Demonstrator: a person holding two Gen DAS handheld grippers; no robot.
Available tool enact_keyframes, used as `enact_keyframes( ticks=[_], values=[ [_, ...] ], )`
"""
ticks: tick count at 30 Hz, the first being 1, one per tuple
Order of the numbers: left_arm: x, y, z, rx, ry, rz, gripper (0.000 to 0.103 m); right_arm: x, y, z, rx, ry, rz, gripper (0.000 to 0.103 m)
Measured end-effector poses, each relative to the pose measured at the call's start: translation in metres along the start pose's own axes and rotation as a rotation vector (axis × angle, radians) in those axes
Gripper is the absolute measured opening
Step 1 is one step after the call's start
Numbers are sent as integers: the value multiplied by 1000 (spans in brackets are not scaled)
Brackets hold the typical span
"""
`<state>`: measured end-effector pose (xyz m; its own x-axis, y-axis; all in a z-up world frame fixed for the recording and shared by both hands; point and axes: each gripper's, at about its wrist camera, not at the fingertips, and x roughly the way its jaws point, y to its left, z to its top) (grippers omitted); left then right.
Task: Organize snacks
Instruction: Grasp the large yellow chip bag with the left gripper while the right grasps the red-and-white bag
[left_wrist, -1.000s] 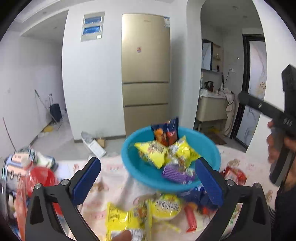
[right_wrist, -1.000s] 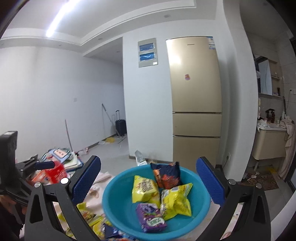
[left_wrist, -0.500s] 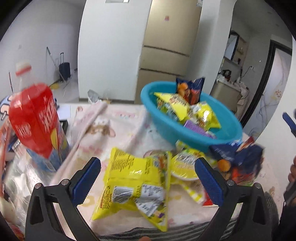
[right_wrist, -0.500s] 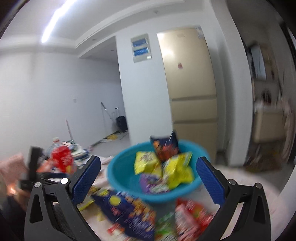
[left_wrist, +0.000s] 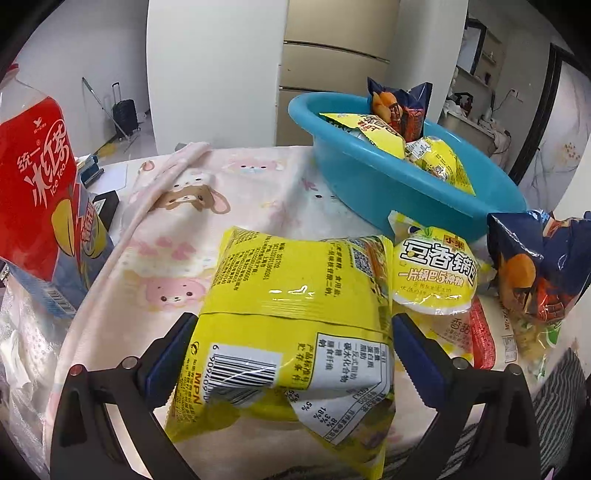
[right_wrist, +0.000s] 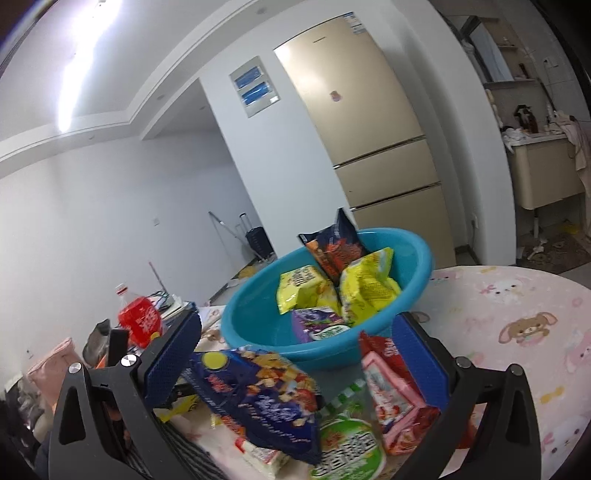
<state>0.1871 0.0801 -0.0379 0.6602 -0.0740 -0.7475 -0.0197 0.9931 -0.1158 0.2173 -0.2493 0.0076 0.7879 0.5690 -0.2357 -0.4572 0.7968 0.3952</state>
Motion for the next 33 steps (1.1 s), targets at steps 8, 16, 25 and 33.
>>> enact_keyframes(
  ticks=[8,16,25,33],
  values=[
    [-4,9,0,-53,-6,-52,87,3,-16,-1,36,-3,-35,103],
    [-23,8,2,-54,-84,-39,85,0,-21,5,-33,-1,-113,103],
    [-36,10,5,-85,-155,-59,85,4,-40,6,-92,71,-213,103],
    [-40,13,7,-93,-177,-36,85,41,-47,-18,-177,279,-339,103]
  ],
)
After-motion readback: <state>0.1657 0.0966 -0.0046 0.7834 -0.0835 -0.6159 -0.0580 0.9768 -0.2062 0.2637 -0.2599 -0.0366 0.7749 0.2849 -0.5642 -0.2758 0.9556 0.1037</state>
